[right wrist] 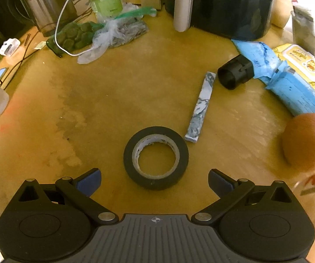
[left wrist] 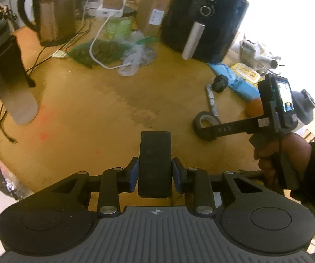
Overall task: Organize rigid objects
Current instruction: 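Lower the right gripper onto the black tape roll and grasp it, then carry the tape roll with the right gripper over the box while the left gripper carries the black block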
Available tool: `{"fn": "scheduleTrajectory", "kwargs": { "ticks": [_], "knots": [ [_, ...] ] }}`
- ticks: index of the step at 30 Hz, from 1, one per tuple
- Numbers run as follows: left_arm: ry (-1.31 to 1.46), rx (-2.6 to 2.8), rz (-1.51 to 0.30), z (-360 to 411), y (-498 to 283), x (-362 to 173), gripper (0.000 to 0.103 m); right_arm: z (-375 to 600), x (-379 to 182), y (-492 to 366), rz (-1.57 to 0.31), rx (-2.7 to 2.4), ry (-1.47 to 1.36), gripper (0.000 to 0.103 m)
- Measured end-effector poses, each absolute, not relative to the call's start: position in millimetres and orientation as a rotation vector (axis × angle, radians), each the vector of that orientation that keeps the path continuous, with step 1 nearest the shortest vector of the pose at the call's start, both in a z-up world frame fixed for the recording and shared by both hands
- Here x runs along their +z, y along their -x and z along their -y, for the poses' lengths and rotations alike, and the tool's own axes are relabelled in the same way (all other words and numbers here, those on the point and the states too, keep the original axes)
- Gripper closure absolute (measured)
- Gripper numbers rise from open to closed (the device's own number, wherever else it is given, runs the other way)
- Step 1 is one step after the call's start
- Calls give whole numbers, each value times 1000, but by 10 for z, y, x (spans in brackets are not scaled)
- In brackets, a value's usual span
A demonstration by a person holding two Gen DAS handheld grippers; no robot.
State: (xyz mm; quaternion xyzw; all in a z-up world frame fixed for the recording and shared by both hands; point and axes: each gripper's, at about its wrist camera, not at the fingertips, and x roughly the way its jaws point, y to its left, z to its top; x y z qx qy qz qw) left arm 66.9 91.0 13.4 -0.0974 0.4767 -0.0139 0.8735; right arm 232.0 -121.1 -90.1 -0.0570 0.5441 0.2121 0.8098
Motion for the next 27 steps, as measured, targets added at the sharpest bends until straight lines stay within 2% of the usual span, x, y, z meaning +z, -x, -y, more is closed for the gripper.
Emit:
{"fn": "scheduleTrajectory", "kwargs": {
  "ticks": [8, 17, 20, 21, 22, 27],
  "knots": [
    [233, 23, -1001, -1036, -531, 131, 71, 1100, -1172, -2477, -1194, 394, 181, 0],
    [261, 64, -1007, -1055, -447, 104, 72, 1043, -1226, -2514, -1189, 374, 217, 1],
    [259, 59, -1006, -1019, -443, 106, 72, 1042, -1199, -2494, -1174, 380, 213, 8],
    [258, 56, -1006, -1010, -444, 104, 71, 1034, -1185, -2478, -1168, 391, 219, 15],
    [255, 53, -1005, -997, -448, 103, 72, 1022, -1162, -2459, -1157, 407, 227, 26],
    [240, 38, -1002, -947, -458, 113, 71, 1043, -1105, -2453, -1150, 425, 224, 28]
  ]
}}
